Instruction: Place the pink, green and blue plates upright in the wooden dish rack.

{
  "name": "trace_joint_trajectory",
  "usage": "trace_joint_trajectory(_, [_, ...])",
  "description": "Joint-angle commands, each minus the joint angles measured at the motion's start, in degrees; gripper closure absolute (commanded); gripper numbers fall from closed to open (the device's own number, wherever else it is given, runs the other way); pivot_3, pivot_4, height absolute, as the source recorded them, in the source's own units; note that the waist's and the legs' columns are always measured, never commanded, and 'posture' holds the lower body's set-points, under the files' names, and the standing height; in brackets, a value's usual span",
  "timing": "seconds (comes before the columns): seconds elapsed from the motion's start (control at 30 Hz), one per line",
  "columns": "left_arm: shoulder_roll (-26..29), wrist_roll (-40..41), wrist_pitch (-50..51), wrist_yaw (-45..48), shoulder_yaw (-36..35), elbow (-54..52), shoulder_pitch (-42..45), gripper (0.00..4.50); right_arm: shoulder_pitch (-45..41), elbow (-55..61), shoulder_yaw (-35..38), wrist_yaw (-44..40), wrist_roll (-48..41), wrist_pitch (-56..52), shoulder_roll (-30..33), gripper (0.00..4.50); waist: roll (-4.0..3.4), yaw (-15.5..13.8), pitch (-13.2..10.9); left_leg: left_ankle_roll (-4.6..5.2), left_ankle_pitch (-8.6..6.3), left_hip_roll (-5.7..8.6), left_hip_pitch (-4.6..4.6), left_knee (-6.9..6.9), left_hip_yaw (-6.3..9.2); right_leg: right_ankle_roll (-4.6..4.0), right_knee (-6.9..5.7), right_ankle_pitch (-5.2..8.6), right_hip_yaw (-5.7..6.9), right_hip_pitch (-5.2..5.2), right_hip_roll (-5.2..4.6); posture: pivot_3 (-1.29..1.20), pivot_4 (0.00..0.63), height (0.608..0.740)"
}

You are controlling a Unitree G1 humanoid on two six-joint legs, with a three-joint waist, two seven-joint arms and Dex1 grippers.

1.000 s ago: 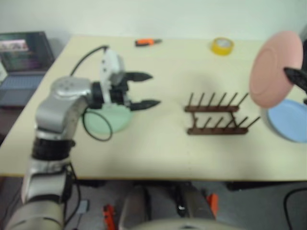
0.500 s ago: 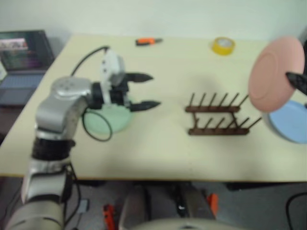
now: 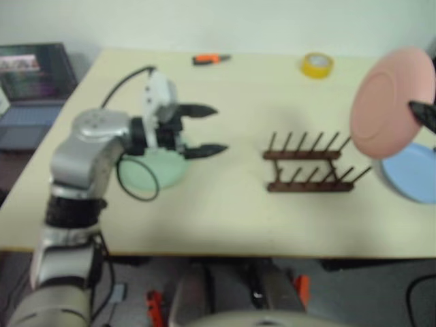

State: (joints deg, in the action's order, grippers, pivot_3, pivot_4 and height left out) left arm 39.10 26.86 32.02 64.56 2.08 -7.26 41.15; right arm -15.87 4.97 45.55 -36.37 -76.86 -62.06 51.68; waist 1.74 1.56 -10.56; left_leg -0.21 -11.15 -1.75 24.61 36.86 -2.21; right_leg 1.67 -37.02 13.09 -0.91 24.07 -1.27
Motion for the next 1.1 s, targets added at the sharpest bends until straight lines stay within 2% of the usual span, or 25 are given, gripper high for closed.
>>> trace_joint_trajectory(0.03, [0.2,0.1,-1.2,0.1,-0.2,-1.3,0.6,0.03,0.4,0.7,0.3,-0.6,-0.1,1.2,0.7,4.50,0.00,0.0,0.0,0.00,0.00,0.00,0.01,0.00,0.00,0.00,0.00,0.00,0.00,0.00,0.00,0.00,0.150,0.740])
trace_joint_trajectory(0.53, [0.5,-0.8,-1.1,0.0,0.5,-1.2,0.6,0.03,4.9,-1.4,-0.6,-2.7,3.2,2.7,-0.5,4.50,-0.01,0.0,0.0,0.00,0.00,0.01,0.01,0.01,0.00,0.03,0.00,-0.02,0.00,0.00,0.00,0.00,0.150,0.740])
trace_joint_trajectory(0.8, [0.6,-0.5,-0.5,-0.2,0.3,-0.9,1.3,0.03,6.8,-1.1,-1.6,-1.1,5.3,4.7,-4.2,4.50,-0.02,-0.1,0.0,0.00,0.00,0.01,0.01,0.02,0.01,0.04,-0.01,-0.02,0.00,0.00,0.00,0.00,0.150,0.740])
trace_joint_trajectory(1.07, [1.0,-0.4,-0.4,0.0,0.3,-1.0,1.5,0.03,7.5,-1.0,-4.2,-2.8,10.4,8.7,-4.8,4.50,-0.03,-0.1,0.0,0.00,0.00,0.02,0.01,0.03,0.00,0.09,-0.01,-0.05,0.00,0.00,0.00,0.00,0.150,0.740])
trace_joint_trajectory(1.1, [1.0,-0.5,-0.4,0.0,0.3,-1.0,1.5,0.01,7.2,-1.6,-4.3,-3.0,10.3,8.4,-4.7,4.25,-0.03,-0.1,0.0,0.00,0.00,0.02,0.01,0.05,0.02,0.07,-0.01,-0.04,0.01,-0.01,0.00,0.00,0.150,0.740])
